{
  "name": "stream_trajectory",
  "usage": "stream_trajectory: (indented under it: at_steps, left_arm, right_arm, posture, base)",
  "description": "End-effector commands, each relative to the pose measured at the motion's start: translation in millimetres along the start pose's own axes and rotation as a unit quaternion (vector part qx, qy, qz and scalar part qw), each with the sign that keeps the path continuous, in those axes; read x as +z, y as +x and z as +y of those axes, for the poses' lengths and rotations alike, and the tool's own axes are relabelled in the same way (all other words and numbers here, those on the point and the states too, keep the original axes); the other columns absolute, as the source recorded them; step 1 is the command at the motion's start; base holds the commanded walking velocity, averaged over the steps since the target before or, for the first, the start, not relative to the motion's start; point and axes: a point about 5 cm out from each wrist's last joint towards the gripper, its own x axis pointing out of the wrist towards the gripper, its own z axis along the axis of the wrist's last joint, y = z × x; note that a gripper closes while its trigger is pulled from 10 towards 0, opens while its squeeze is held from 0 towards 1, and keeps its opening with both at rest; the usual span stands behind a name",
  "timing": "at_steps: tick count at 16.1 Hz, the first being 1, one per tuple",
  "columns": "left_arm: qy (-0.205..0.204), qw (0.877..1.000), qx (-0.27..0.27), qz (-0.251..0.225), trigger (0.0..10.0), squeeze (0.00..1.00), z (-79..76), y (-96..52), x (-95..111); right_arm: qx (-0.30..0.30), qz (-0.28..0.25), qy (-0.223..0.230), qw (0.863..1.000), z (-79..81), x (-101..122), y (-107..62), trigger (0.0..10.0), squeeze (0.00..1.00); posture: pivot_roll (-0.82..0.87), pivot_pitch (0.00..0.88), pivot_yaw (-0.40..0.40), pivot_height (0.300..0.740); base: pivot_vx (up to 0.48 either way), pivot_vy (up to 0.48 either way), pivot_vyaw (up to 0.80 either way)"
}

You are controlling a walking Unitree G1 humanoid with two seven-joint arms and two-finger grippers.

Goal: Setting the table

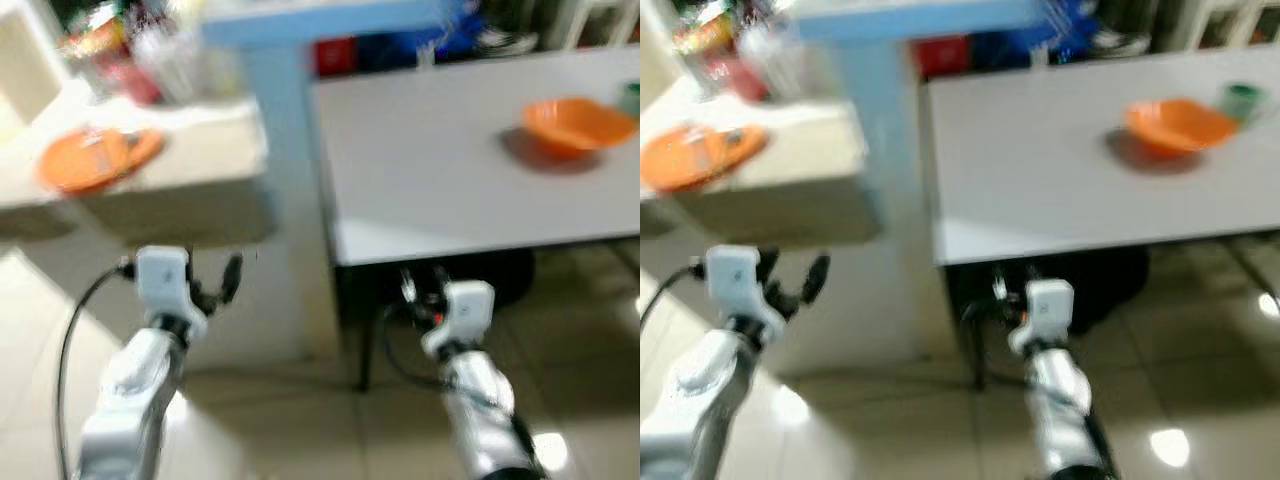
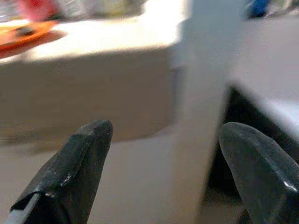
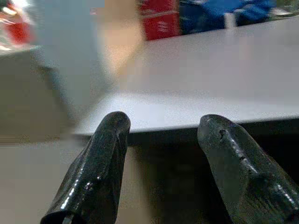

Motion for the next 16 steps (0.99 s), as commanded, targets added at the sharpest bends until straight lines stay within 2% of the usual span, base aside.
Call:
stream_trajectory:
  at_steps: [1, 6, 7, 8, 11, 14, 16]
  left_arm:
    - [0.003, 1.0, -0.003, -0.008, 10.0, 0.0, -2.1, 3.5, 6]
    - [0.006, 1.0, -0.013, -0.011, 10.0, 0.0, -5.6, 3.9, 6]
    - [0.005, 1.0, -0.012, -0.016, 10.0, 0.0, -5.8, 2.7, 7]
    - [-0.007, 1.0, 0.015, -0.02, 10.0, 0.0, 0.4, 0.6, 6]
    - [-0.026, 0.998, 0.04, -0.033, 10.0, 0.0, 5.1, -2.2, 4]
    - [-0.033, 0.998, 0.042, -0.035, 10.0, 0.0, 1.7, 3.1, 1]
    - [-0.017, 0.999, 0.033, -0.036, 10.0, 0.0, -5.7, 7.3, 3]
  right_arm:
    - [0.001, -0.01, -0.007, 1.0, -3.1, 5, 1.6, 10.0, 0.0]
    - [0.001, -0.015, -0.009, 1.0, -1.8, 7, 1.4, 10.0, 0.0]
    - [0.004, -0.035, -0.015, 0.999, 0.0, 15, 3.2, 10.0, 0.0]
    - [0.005, -0.074, -0.028, 0.997, 3.6, 30, 6.6, 10.0, 0.0]
    - [0.022, -0.103, -0.032, 0.994, 14.0, 48, 10.7, 10.0, 0.0]
    - [0.024, -0.103, -0.035, 0.994, 12.7, 54, 14.7, 10.0, 0.0]
    - [0.026, -0.096, -0.041, 0.994, 10.6, 54, 15.4, 10.0, 0.0]
  posture:
    - [-0.11, 0.007, 0.131, 0.74]
    - [-0.11, 0.011, 0.136, 0.74]
    - [-0.11, 0.012, 0.138, 0.74]
    - [-0.11, 0.012, 0.139, 0.74]
    - [-0.12, 0.017, 0.136, 0.74]
    - [-0.14, 0.01, 0.12, 0.74]
    - [-0.15, 0.005, 0.116, 0.74]
  base:
    - [0.0, 0.48, 0.0]
    - [0.0, 0.48, 0.0]
    - [0.0, 0.0, 0.0]
    - [0.0, 0.0, 0.0]
    - [0.0, 0.0, 0.0]
    - [0.0, 0.0, 0.0]
    - [0.0, 0.0, 0.0]
